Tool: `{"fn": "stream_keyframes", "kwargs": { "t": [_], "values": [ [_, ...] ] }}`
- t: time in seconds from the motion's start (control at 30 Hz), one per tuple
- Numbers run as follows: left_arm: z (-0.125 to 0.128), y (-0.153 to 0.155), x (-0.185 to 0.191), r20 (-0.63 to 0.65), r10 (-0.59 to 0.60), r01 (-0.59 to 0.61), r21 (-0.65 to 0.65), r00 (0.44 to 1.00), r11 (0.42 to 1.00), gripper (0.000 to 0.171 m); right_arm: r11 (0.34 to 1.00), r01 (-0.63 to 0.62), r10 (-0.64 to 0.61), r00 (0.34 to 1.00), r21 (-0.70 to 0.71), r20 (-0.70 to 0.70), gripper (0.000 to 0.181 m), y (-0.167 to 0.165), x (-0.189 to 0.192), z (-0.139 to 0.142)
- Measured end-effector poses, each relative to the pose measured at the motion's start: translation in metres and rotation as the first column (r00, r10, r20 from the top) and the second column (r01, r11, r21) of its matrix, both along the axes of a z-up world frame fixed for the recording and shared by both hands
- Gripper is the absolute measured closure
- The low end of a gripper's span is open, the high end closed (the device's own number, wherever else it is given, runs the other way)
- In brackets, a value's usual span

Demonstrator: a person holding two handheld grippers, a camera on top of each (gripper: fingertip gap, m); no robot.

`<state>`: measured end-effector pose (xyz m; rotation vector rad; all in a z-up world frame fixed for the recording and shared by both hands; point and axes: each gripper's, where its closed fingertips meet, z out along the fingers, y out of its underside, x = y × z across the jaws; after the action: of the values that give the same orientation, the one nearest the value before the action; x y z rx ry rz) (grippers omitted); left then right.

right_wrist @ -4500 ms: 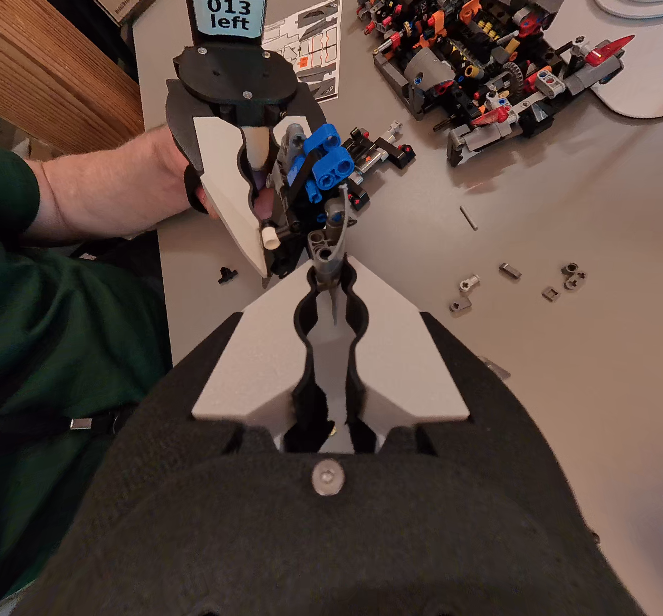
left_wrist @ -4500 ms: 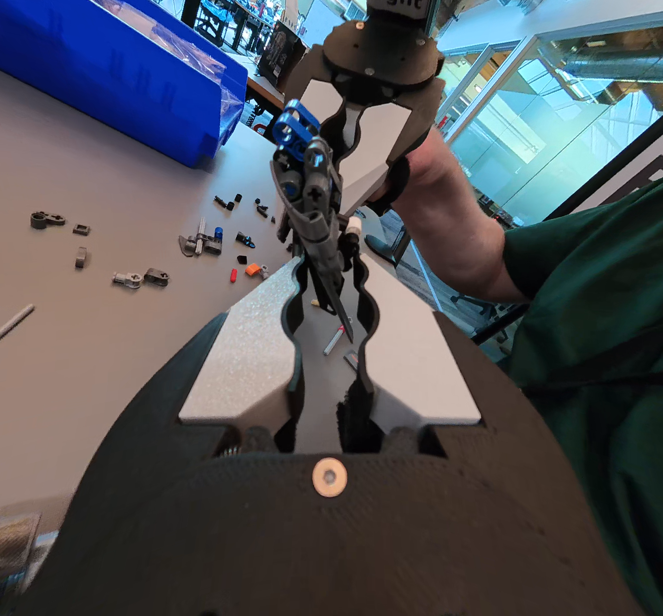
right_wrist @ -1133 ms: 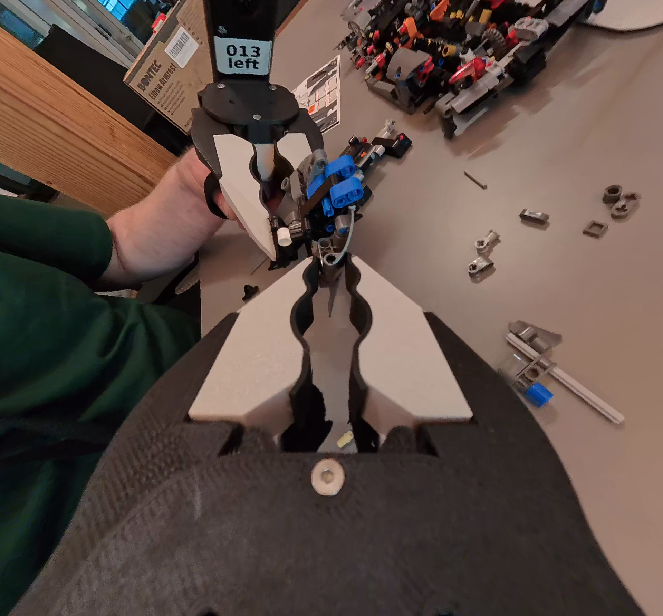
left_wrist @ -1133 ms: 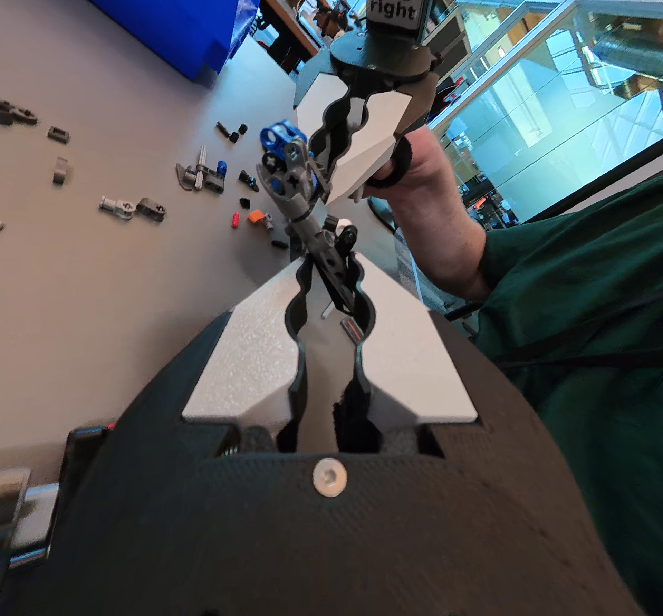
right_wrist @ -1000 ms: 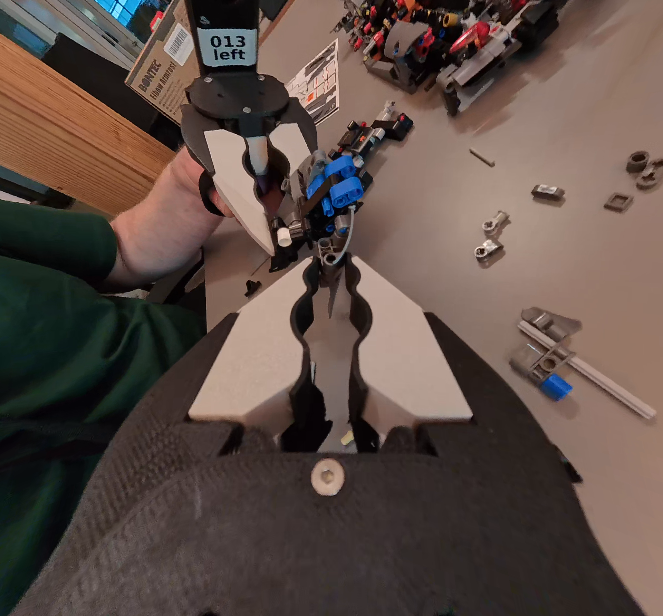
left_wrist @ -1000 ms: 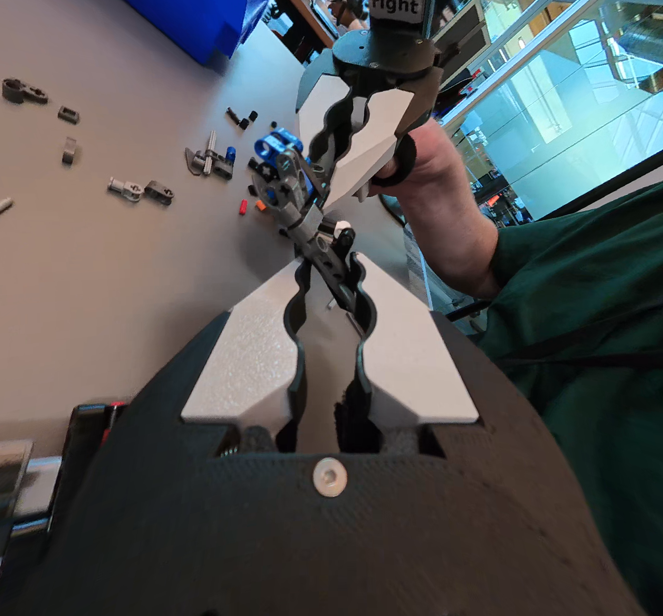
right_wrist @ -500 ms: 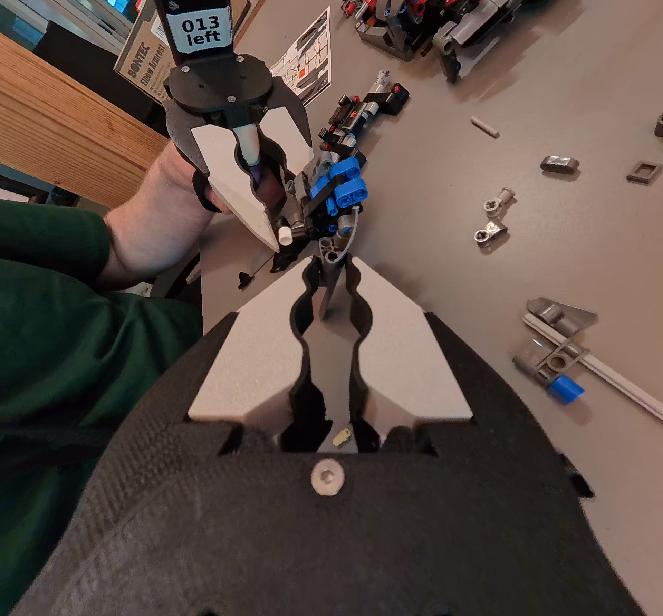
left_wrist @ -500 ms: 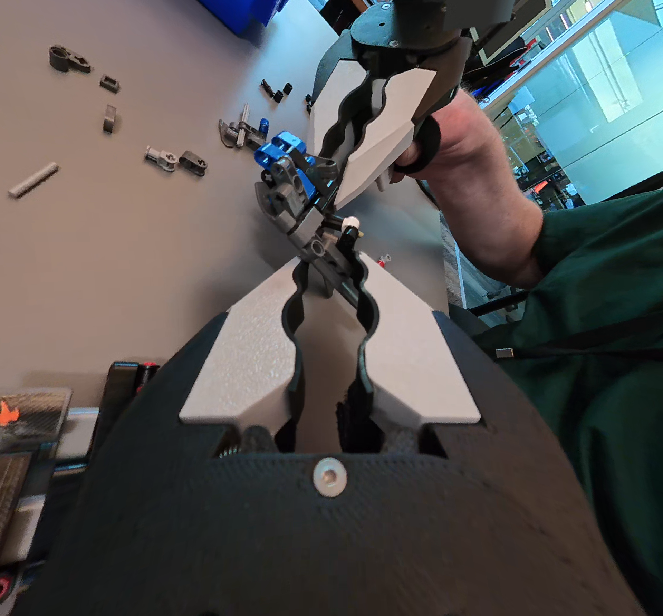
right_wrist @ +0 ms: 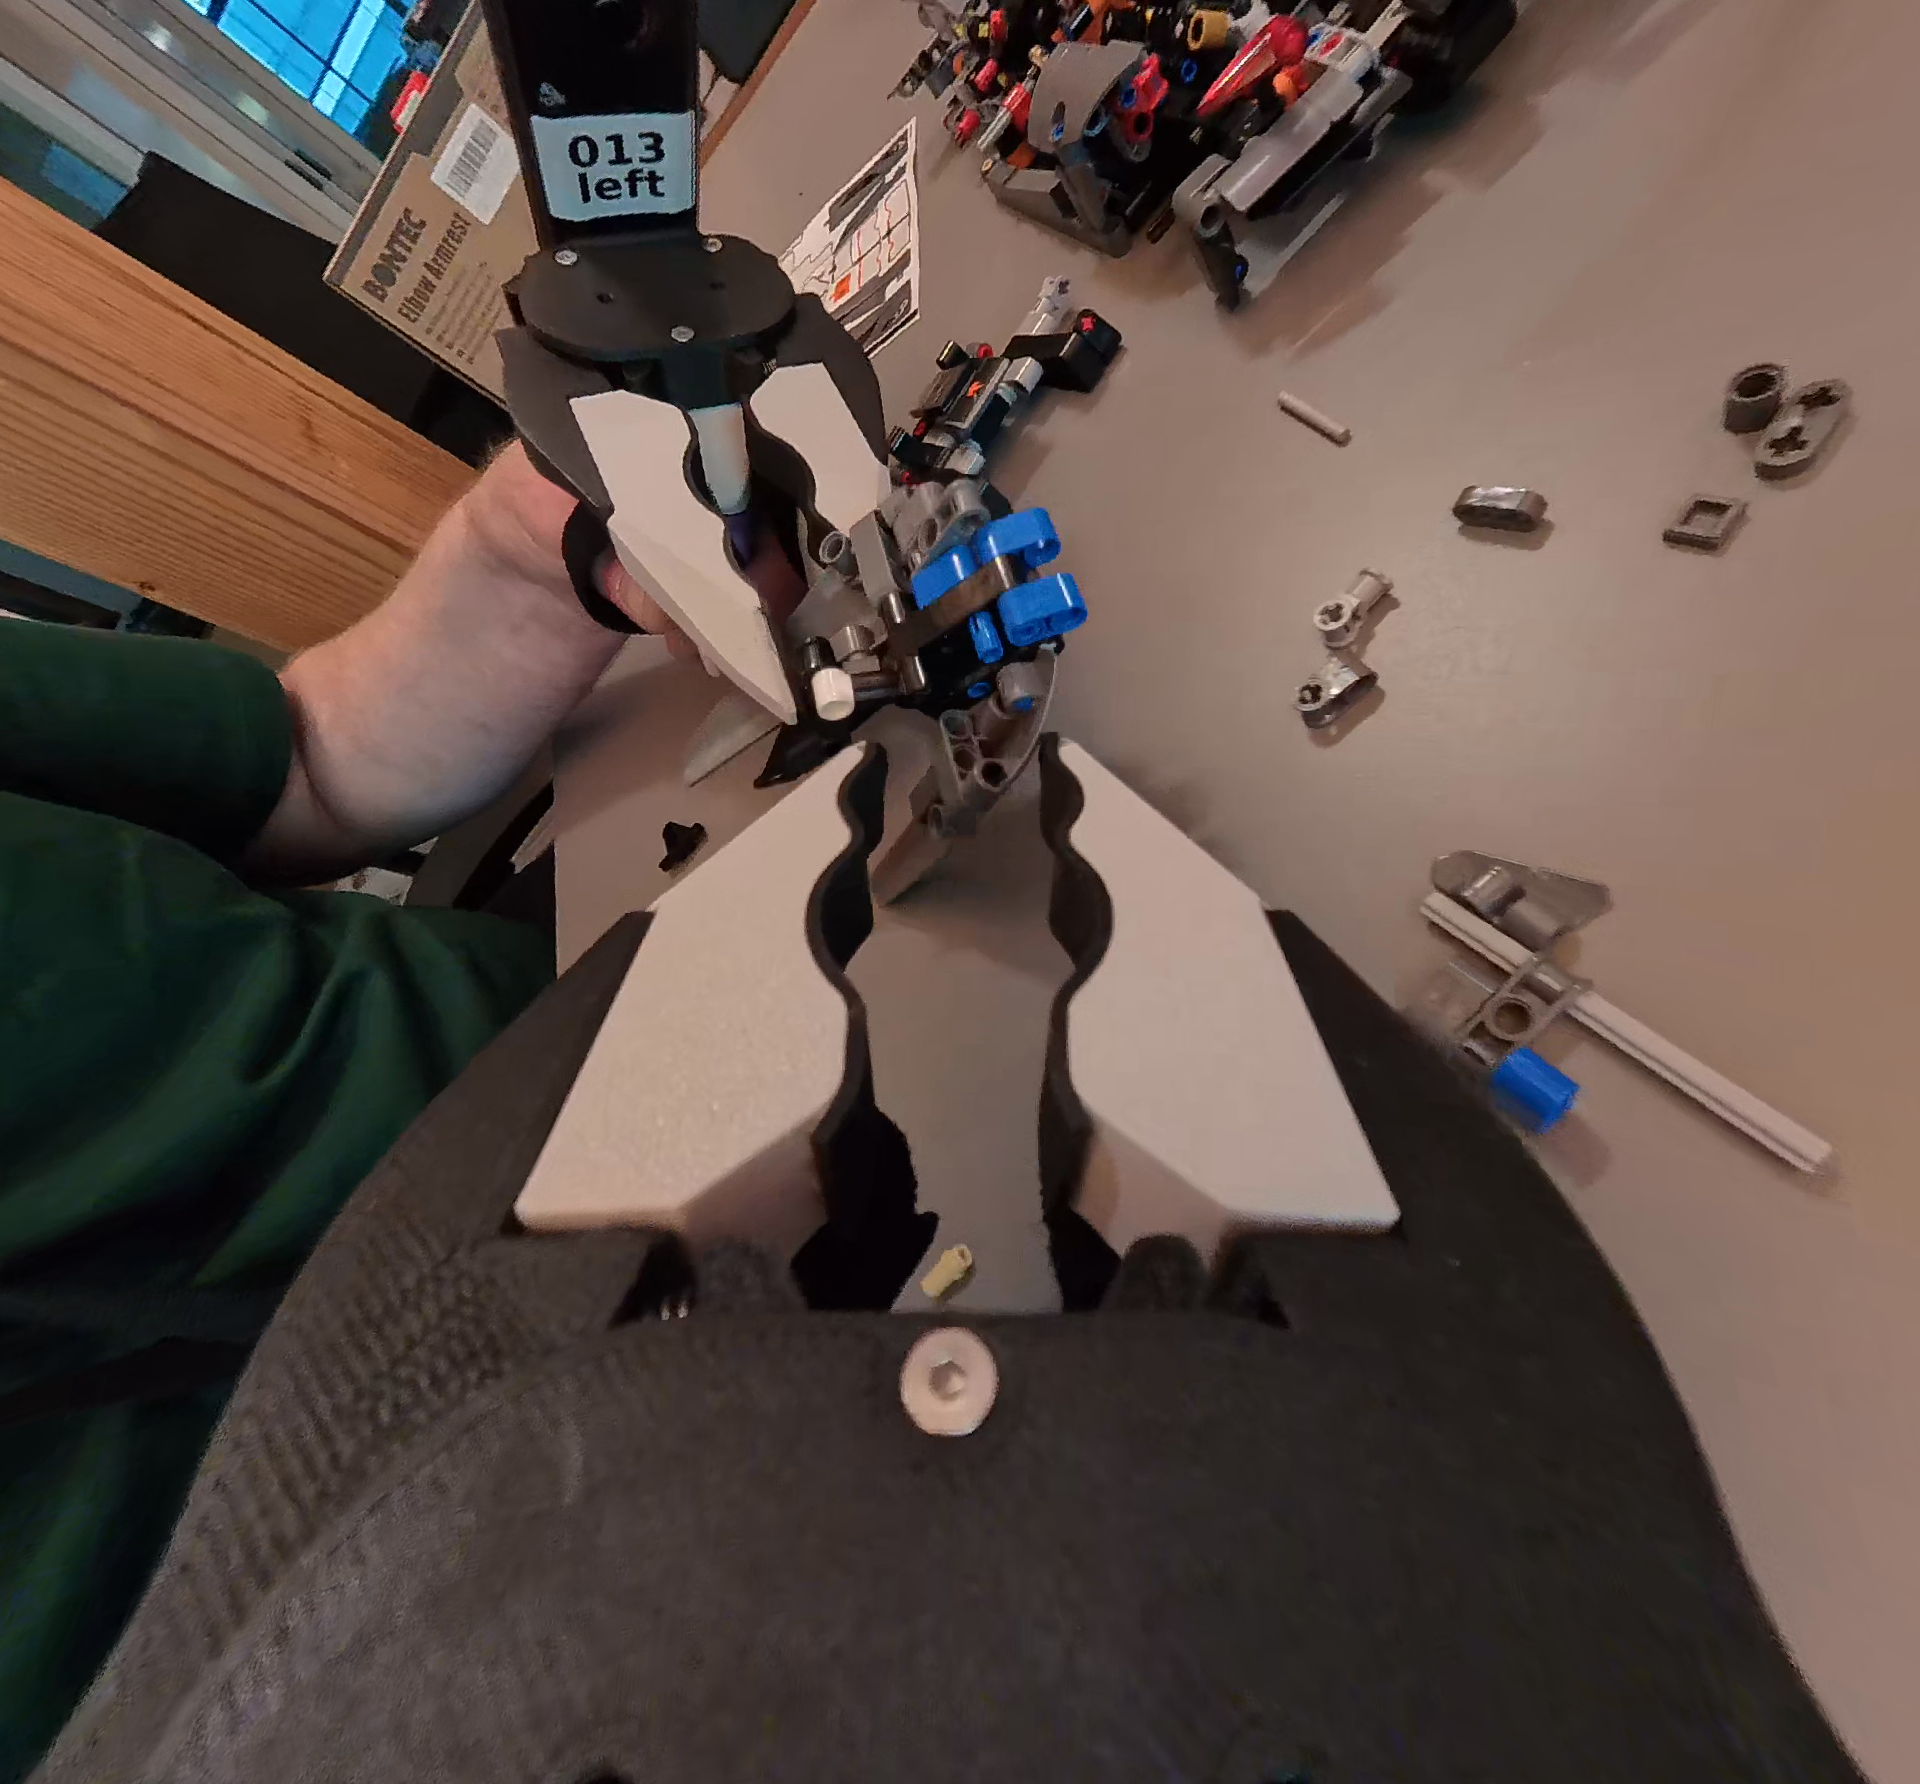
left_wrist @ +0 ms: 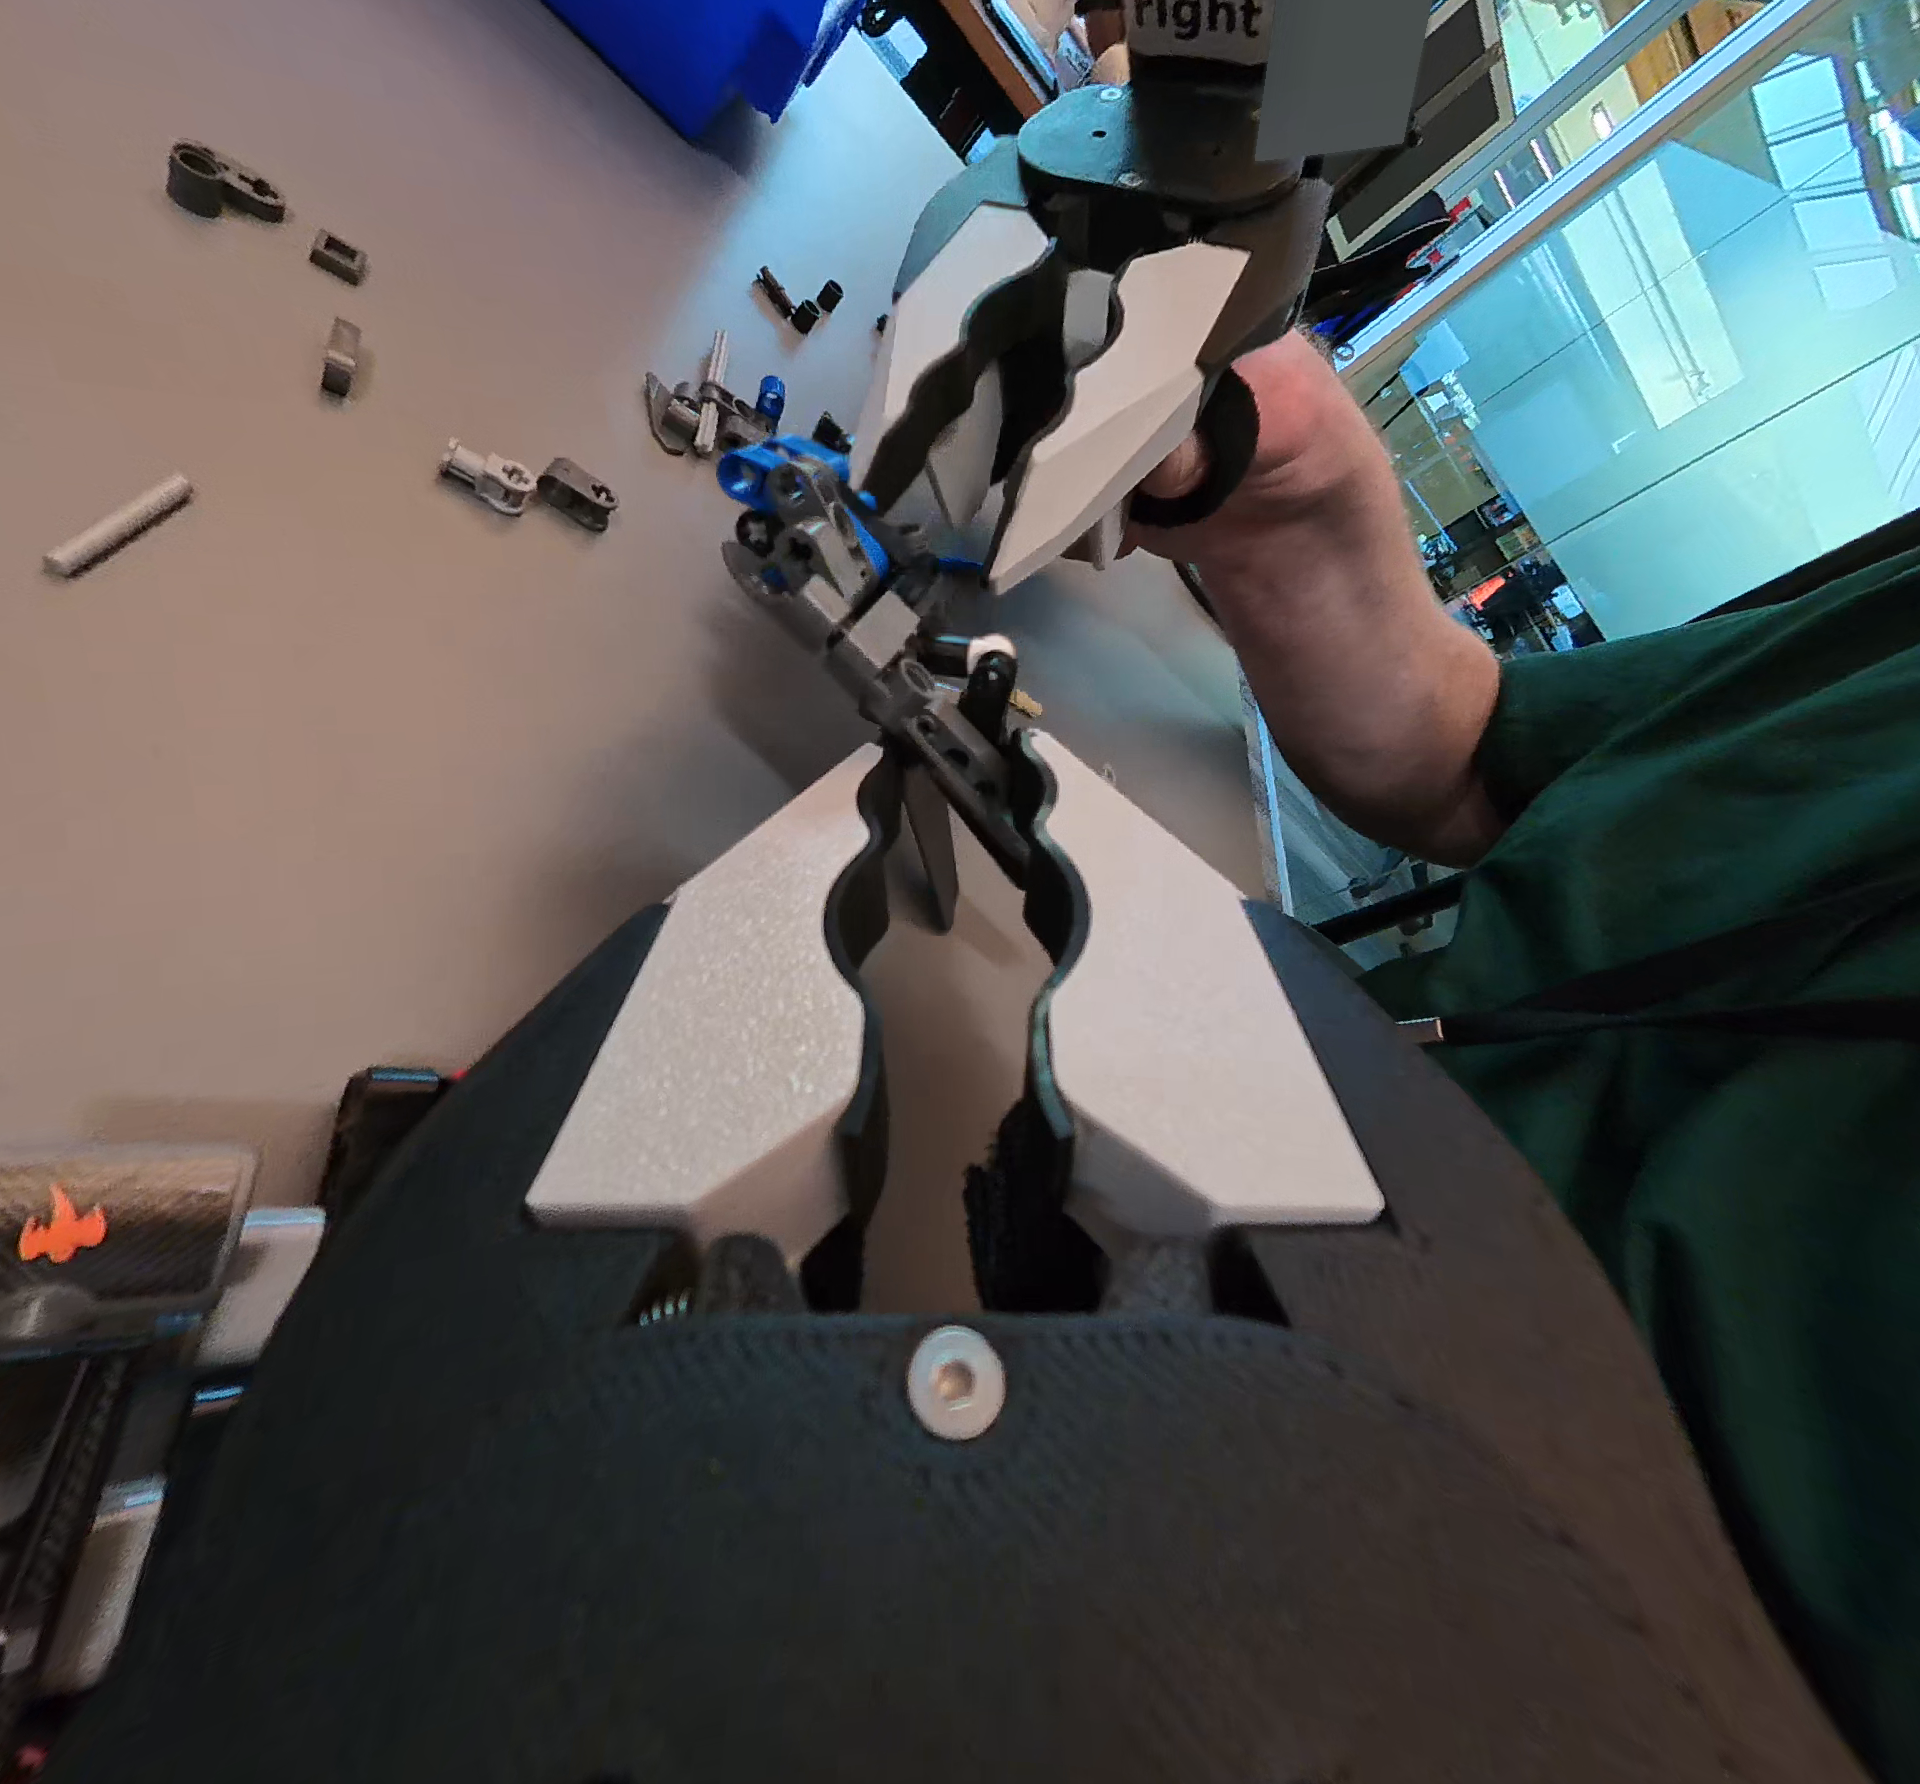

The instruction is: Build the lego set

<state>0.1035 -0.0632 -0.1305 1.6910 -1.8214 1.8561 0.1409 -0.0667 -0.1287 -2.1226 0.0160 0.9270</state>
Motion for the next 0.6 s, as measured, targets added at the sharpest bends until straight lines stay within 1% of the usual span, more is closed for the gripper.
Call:
{"fn": "stream_keyframes", "kwargs": {
  "t": [0.07, 0.23, 0.33, 0.53, 0.6],
  "values": [
    [-0.002, 0.0, 0.001, -0.004, 0.001, -0.001, 0.001, 1.0, 1.0, 0.153, 1.0, 0.014, -0.015, 1.0, 0.007, 0.014, 0.152, 0.0, 0.004, 0.001],
    [-0.002, -0.001, 0.002, -0.007, -0.001, 0.001, -0.002, 1.0, 1.0, 0.154, 0.996, 0.075, -0.078, 0.995, 0.045, 0.066, 0.142, -0.006, 0.018, 0.01],
    [-0.003, -0.001, 0.003, -0.01, -0.003, 0.003, -0.005, 1.0, 1.0, 0.154, 0.993, 0.109, -0.117, 0.979, 0.054, 0.165, 0.14, -0.017, 0.028, 0.011],
    [-0.004, -0.001, 0.003, -0.017, -0.006, 0.006, -0.008, 1.0, 1.0, 0.154, 0.993, 0.062, -0.091, 0.951, 0.105, 0.296, 0.143, -0.049, 0.017, 0.019],
    [-0.004, -0.001, 0.003, -0.017, -0.007, 0.007, -0.008, 1.0, 1.0, 0.154, 0.994, 0.033, -0.065, 0.947, 0.105, 0.314, 0.15, -0.062, 0.009, 0.018]
  ]
}}
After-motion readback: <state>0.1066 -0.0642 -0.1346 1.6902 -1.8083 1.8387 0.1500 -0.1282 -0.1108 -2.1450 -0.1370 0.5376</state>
